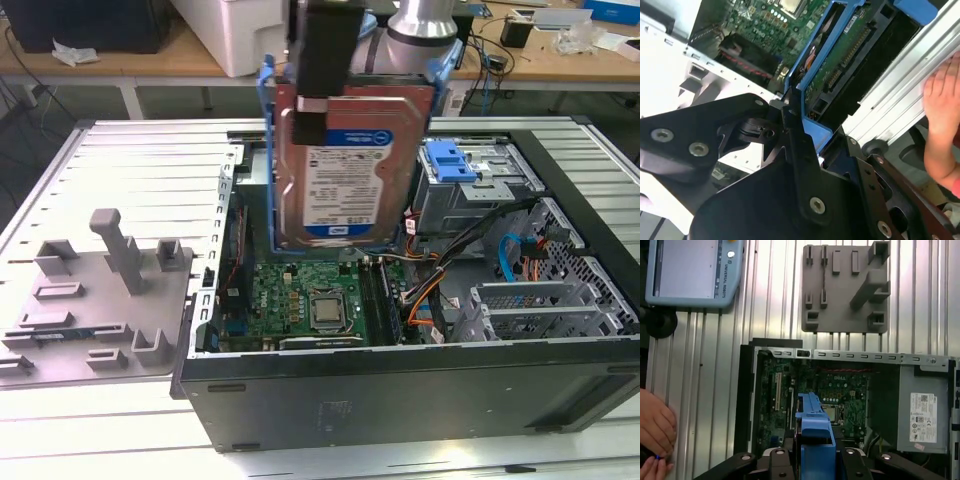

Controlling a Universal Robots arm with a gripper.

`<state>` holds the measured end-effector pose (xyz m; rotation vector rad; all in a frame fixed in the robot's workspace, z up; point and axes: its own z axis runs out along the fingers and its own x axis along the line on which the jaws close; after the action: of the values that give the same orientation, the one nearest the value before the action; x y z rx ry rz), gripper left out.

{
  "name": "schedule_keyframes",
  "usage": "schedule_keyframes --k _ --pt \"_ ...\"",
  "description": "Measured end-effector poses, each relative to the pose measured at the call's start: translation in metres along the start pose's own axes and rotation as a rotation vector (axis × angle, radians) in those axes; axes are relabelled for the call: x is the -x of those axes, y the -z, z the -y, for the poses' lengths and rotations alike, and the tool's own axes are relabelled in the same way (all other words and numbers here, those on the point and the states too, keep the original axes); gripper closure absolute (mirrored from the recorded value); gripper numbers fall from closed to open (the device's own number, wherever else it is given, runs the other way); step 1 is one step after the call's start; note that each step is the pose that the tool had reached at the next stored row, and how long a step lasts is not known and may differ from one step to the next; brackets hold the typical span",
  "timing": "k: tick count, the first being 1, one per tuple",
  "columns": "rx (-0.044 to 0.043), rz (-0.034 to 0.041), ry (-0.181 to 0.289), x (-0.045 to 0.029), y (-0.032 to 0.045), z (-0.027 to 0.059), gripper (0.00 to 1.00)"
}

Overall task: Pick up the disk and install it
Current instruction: 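Pick up the disk, then insert the disk into the insertion slot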

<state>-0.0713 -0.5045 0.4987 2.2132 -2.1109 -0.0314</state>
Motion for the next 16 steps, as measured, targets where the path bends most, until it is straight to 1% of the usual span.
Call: schedule_keyframes --k 2,3,5,6,9,11,16 --pt "0.001 0.0003 0.0 -0.0021 0.0005 0.0079 0.63" --pt "0.002 0.0005 0.001 -0.0044 0.001 0.016 0.63" --pt "0.003 0.0008 0.001 -0.0069 0.0015 0.0252 0.63" --pt "0.0036 0.0006 0.002 -0.0089 0.002 0.0328 0.63" --pt "0.0037 0.0006 0.002 -0.0094 0.0021 0.0337 0.63" --pt "0.0034 0.005 0.004 -0.0094 0.0021 0.0337 0.63" --pt "0.0033 0.0068 0.004 -0.0094 0.0021 0.0337 0.63"
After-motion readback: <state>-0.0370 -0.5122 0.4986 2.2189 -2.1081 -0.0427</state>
